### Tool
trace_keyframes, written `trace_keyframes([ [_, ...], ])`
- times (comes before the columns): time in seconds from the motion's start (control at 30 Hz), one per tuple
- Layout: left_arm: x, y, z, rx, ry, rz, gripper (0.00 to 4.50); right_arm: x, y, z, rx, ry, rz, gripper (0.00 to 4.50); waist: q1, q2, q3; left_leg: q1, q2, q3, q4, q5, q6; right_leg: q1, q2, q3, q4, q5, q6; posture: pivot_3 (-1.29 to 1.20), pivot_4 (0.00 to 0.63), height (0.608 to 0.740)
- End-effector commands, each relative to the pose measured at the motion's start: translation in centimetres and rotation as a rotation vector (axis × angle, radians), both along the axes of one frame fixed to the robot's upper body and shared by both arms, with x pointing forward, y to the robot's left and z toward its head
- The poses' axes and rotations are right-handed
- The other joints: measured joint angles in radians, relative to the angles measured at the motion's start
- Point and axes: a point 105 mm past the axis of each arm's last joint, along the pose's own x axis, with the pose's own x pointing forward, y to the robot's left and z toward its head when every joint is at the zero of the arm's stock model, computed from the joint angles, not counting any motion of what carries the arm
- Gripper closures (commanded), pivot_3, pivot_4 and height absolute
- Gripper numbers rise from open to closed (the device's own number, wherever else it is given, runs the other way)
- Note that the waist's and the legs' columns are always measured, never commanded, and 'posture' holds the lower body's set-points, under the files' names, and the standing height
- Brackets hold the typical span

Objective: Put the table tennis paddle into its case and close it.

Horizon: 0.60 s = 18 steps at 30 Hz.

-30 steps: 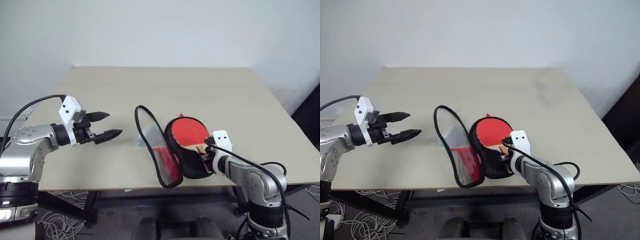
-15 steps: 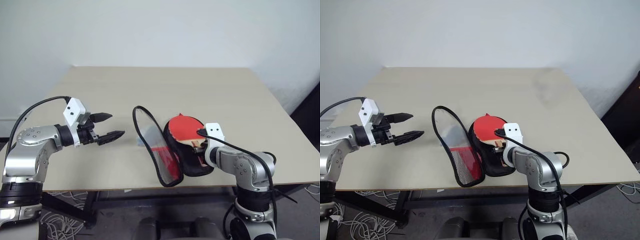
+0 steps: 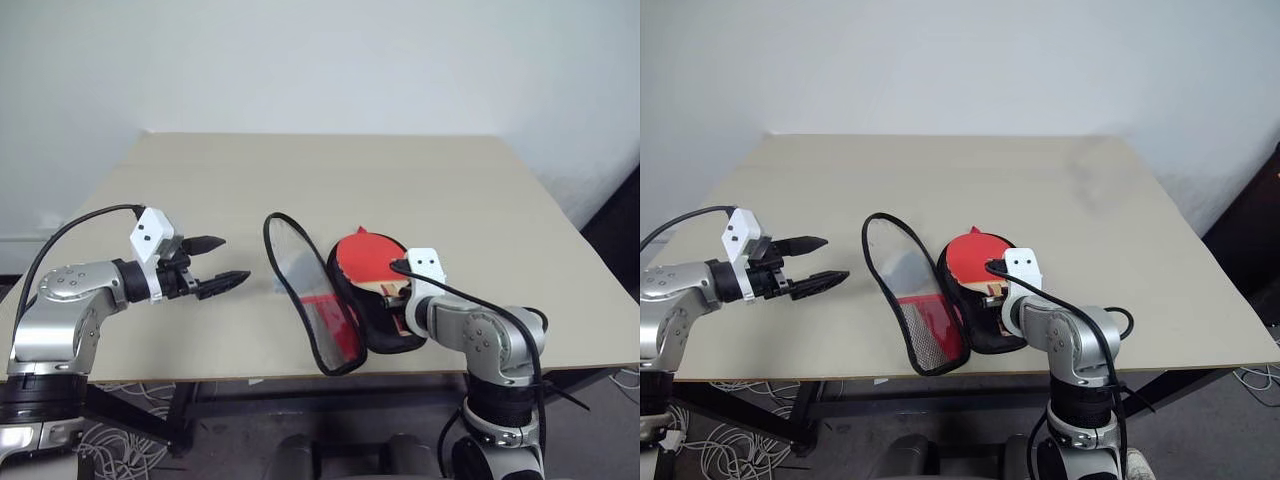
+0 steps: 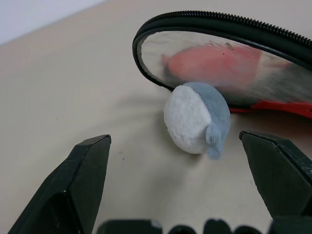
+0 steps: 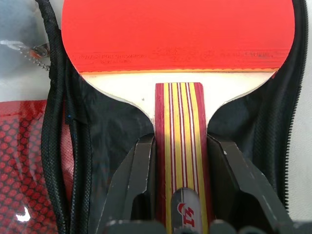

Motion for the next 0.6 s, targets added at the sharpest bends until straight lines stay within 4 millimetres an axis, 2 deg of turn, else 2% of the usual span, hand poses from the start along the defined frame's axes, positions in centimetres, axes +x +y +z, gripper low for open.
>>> trace_keyframes([
  [0.03, -0.1, -0.2, 1.6, 0.009, -0.07, -0.016, 0.0, 0.2, -0.9, 0.9, 0.001, -0.039, -0.06, 1.7, 0.0, 0.0, 0.0, 0.0, 0.0, 0.0, 0.0, 0.0, 0.0, 0.0, 0.0, 0.0, 0.0, 0.0, 0.0, 0.0, 0.0, 0.74],
  [0.13, -0.1, -0.3, 1.6, 0.008, -0.068, -0.018, 0.0, 0.3, 0.0, 2.1, 0.074, -0.073, -0.039, 0.6, 0.0, 0.0, 0.0, 0.0, 0.0, 0.0, 0.0, 0.0, 0.0, 0.0, 0.0, 0.0, 0.0, 0.0, 0.0, 0.0, 0.0, 0.74],
  [0.2, 0.0, -0.3, 1.6, 0.009, -0.067, -0.02, 0.0, 0.5, 0.2, 3.2, 0.101, -0.112, 0.007, 0.02, -0.001, 0.0, 0.0, 0.0, 0.0, 0.0, 0.0, 0.0, 0.0, 0.0, 0.0, 0.0, 0.0, 0.0, 0.0, 0.0, 0.0, 0.74],
  [0.27, 0.1, -0.3, 1.6, 0.009, -0.066, -0.02, 0.0, 0.7, 0.0, 4.1, 0.098, -0.143, 0.057, 0.02, -0.001, 0.0, 0.0, 0.0, 0.0, 0.0, 0.0, 0.0, 0.0, 0.0, 0.0, 0.0, 0.0, 0.0, 0.0, 0.0, 0.0, 0.74],
  [0.37, 0.2, -0.7, 1.6, 0.007, -0.065, -0.032, 0.0, 2.2, -2.3, 7.6, 0.033, -0.249, 0.209, 0.02, 0.003, 0.002, 0.001, 0.0, -0.001, 0.0, 0.0, 0.0, 0.001, 0.001, -0.001, 0.0, -0.001, 0.0, 0.0, 0.0, 0.0, 0.74],
  [0.53, 0.0, -1.6, 0.9, 0.005, -0.056, -0.053, 0.0, 5.5, -6.8, 11.6, -0.044, -0.383, 0.193, 0.02, 0.0, 0.0, 0.0, 0.001, -0.001, 0.0, -0.001, 0.001, 0.002, 0.001, -0.001, -0.001, -0.002, 0.0, 0.0, 0.0, 0.0, 0.74],
  [0.6, 0.0, -2.8, 0.6, -0.008, -0.057, -0.071, 0.0, 6.9, -8.6, 13.6, -0.071, -0.452, 0.162, 0.02, 0.0, 0.001, 0.001, 0.0, -0.001, 0.001, -0.001, 0.001, 0.002, 0.001, -0.001, -0.001, -0.001, 0.0, 0.0, 0.0, 0.0, 0.74],
])
